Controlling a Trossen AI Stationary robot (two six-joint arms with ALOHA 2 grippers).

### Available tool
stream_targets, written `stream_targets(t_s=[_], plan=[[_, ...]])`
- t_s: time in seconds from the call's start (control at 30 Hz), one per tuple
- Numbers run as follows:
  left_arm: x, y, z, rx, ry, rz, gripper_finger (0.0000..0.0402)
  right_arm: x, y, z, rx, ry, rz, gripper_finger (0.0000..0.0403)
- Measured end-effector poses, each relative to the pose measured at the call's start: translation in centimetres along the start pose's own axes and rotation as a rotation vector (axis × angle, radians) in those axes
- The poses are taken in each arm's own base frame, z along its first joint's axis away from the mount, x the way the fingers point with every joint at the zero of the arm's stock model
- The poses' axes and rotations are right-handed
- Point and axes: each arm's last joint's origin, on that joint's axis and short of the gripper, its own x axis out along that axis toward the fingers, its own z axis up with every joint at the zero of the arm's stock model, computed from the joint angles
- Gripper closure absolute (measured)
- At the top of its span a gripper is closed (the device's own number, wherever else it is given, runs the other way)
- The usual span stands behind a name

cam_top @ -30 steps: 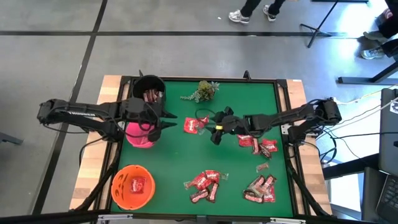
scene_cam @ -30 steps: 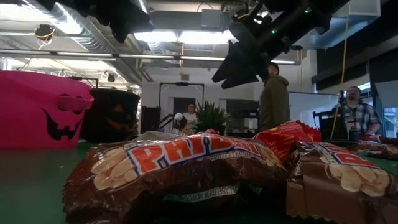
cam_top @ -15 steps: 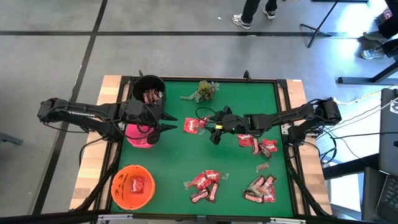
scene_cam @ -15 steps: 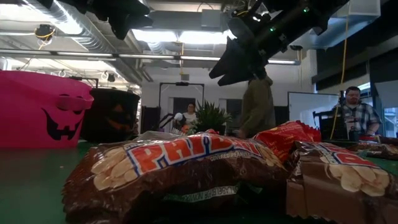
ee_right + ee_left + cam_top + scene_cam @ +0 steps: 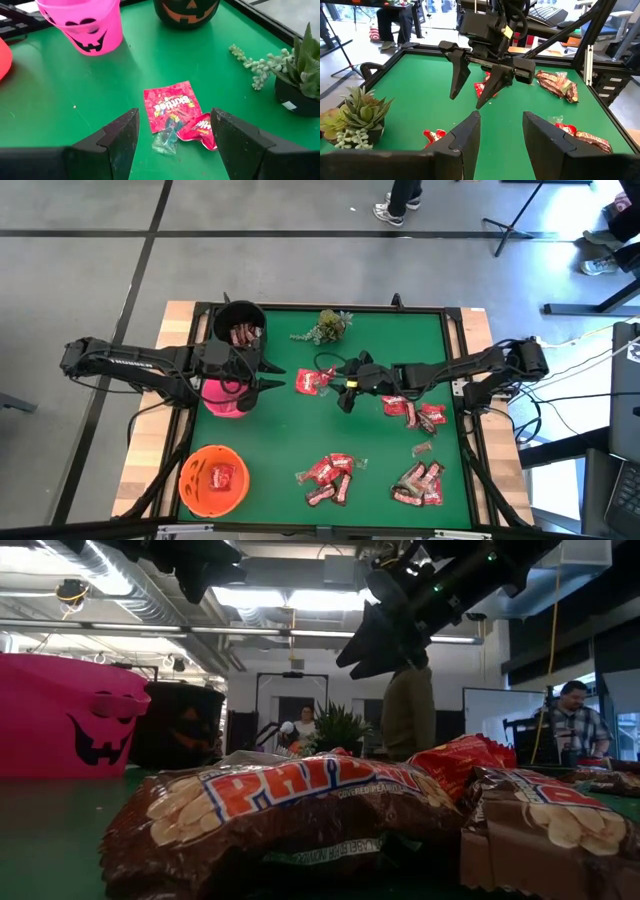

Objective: Sort candy
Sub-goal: Put the blue gummy into the pink bucket

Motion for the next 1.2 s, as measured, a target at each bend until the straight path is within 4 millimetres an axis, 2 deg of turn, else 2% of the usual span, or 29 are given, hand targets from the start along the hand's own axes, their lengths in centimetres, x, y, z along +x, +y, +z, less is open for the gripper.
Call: stream_targets(t_s=[0.27, 0.9, 1.2], plan=[[0.0, 0.1, 0.0, -0.019, -0.006, 0.048, 0.0265, 0.6, 0.1, -0.4, 0.022, 0.012, -0.009, 0.0162], [-0.1, 0.0, 1.0, -0.023, -0.109, 0.037, 0.0265, 1.7, -0.1, -1.4, 0.066, 0.061, -0.037, 0.0162], [-0.1, 0.0, 1.1, -0.001, -0.117, 0.038, 0.0265, 3.0, -0.1, -2.8, 0.093, 0.120, -0.045, 0.0162]])
